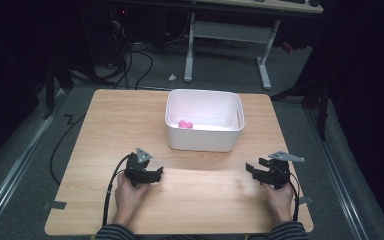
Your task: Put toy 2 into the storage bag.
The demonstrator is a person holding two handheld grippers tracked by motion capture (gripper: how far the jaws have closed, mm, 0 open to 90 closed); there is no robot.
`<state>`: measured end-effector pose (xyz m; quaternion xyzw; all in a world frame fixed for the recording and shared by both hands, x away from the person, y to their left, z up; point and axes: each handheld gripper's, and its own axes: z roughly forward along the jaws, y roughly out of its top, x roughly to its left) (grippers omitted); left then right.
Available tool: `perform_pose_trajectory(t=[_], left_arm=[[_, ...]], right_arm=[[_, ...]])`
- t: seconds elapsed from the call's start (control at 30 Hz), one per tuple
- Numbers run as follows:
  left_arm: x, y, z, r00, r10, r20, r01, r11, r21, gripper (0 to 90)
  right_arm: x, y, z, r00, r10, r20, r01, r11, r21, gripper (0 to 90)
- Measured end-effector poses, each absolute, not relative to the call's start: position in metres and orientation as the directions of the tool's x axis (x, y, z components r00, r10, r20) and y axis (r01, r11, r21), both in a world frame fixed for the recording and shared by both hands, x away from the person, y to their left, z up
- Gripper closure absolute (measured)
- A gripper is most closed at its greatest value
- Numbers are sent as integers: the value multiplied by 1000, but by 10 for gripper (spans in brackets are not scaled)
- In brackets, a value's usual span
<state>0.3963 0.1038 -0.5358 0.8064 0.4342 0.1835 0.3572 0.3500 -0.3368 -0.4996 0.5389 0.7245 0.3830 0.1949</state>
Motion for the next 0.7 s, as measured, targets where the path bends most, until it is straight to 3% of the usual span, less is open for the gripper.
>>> perform_pose_trajectory(t=[0.5,0.7], left_arm=[[396,104,-536,555,832,-14,569,-368,735,201],[396,104,-536,555,832,-14,569,-367,735,201]], right_arm=[[355,-329,-530,-292,956,-31,651,222,726,327],[355,-329,-530,-282,959,-16,661,206,722,298]])
